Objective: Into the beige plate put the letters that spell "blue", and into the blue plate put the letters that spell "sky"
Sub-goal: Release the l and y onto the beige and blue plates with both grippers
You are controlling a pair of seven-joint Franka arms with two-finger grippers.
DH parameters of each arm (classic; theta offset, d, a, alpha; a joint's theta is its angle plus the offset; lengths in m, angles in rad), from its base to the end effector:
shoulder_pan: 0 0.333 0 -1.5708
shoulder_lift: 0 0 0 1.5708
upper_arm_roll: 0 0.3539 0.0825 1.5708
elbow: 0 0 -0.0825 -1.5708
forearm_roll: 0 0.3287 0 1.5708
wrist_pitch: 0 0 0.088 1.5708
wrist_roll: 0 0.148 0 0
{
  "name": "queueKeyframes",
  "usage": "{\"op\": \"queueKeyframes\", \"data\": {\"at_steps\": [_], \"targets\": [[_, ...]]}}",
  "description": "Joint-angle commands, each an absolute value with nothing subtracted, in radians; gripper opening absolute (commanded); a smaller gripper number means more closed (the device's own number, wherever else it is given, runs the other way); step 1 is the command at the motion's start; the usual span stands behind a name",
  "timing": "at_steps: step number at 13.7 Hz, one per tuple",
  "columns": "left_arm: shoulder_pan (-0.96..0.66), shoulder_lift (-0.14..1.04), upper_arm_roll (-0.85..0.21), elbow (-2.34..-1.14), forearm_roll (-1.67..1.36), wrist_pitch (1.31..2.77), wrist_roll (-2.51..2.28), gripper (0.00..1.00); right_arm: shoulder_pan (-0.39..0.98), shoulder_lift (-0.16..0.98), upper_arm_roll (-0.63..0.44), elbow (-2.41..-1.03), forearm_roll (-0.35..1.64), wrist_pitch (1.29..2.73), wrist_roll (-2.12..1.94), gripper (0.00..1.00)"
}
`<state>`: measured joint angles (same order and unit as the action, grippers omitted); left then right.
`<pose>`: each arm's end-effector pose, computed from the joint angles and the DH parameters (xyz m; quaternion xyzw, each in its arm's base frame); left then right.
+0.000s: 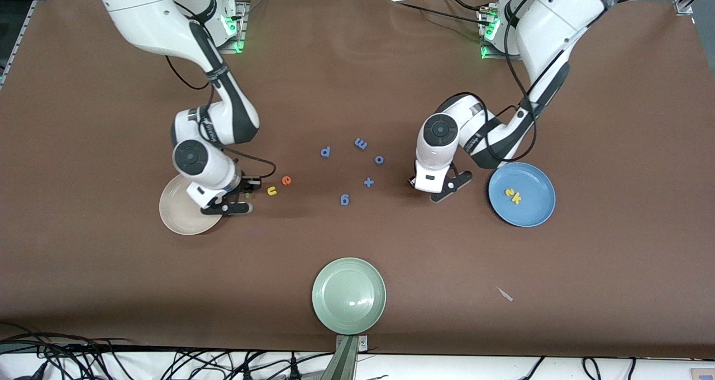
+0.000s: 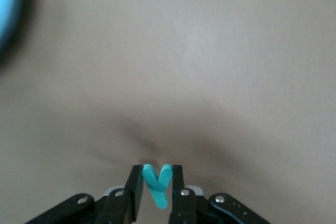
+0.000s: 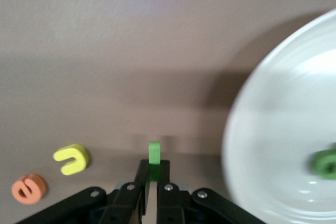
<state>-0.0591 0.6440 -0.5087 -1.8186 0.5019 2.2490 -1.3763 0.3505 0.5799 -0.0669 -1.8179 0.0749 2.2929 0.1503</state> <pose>0.5478 -0.2828 0.2384 -0.9624 -0.2652 -0.0011 0.0592 0.5916 0.1801 0.2421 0.9976 0.0449 -0.0520 0.0031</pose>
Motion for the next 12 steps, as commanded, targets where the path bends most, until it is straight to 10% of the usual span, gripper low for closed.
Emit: {"op": "queueKeyframes", "data": {"at_steps": [1, 9, 10, 12], "targets": [[0.015, 0.552, -0.511, -1.833, 0.523, 2.169, -1.185, 0.0, 0.302, 0.575, -0.086, -1.738, 0.072, 2.183, 0.013, 0.0], [0.224, 0.482, -0.517, -1.887, 0.509, 2.062, -0.726, 0.0, 0.264, 0.597, -0.143, -1.807, 0.09, 2.284, -0.129, 0.0], [0.254, 0.491, -0.517, -1.887, 0.509, 2.068, -0.682, 0.0, 0.264, 0.6, -0.143, -1.807, 0.095, 2.284, -0.12, 0.09], [0.278, 0.502, -0.518, -1.888, 0.509, 2.068, -0.631, 0.14, 0.271, 0.598, -0.137, -1.804, 0.142, 2.273, -0.1, 0.76]]}}
